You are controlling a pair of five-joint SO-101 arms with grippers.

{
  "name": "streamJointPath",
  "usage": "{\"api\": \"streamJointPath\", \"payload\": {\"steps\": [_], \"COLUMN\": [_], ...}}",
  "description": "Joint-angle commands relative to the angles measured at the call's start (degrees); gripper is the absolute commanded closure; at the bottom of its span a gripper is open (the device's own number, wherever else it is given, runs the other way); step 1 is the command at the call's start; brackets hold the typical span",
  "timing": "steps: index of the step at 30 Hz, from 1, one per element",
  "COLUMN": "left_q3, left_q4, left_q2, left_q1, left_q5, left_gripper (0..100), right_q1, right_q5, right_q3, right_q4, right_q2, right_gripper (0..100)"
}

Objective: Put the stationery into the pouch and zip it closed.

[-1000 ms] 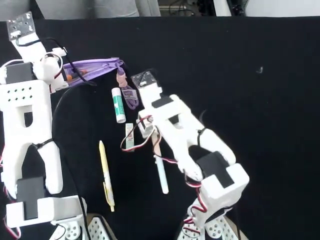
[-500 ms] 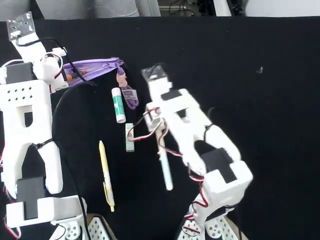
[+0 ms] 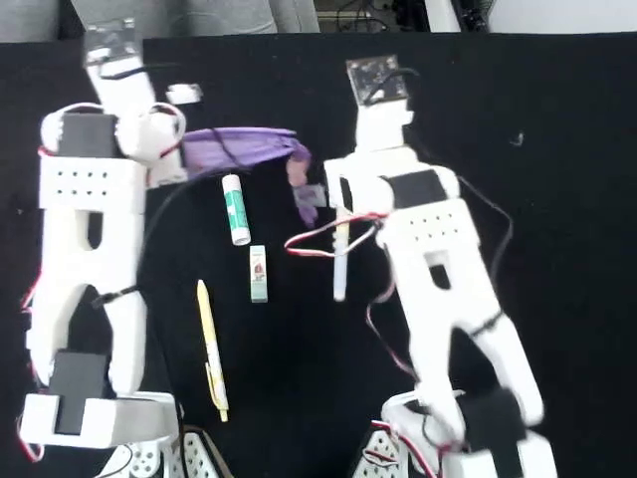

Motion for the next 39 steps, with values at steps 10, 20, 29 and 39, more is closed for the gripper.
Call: {"api": "streamJointPath", "payload": {"steps": [10, 20, 29, 39], "left_q3": [-6.8, 0.7, 1.2, 1.4], "left_q4": [2.3, -1.1, -0.5, -0.5], "left_q2": [-0.7, -1.1, -1.2, -1.2], "left_q1": [6.0, 5.9, 6.0, 6.0], "left_q5": [0.9, 0.6, 0.6, 0.6], "left_gripper": [97, 97, 97, 97], "right_q1": [1.2, -6.5, -12.1, -17.8], "right_q5": [5.8, 5.8, 5.7, 5.7], "right_q3": [-0.4, 4.4, 11.8, 34.3], "right_q4": [-1.8, -12.0, -22.7, -49.1], "right_q2": [-30.3, -39.9, -48.5, -63.7], "right_gripper": [98.7, 98.7, 98.7, 98.7]}}
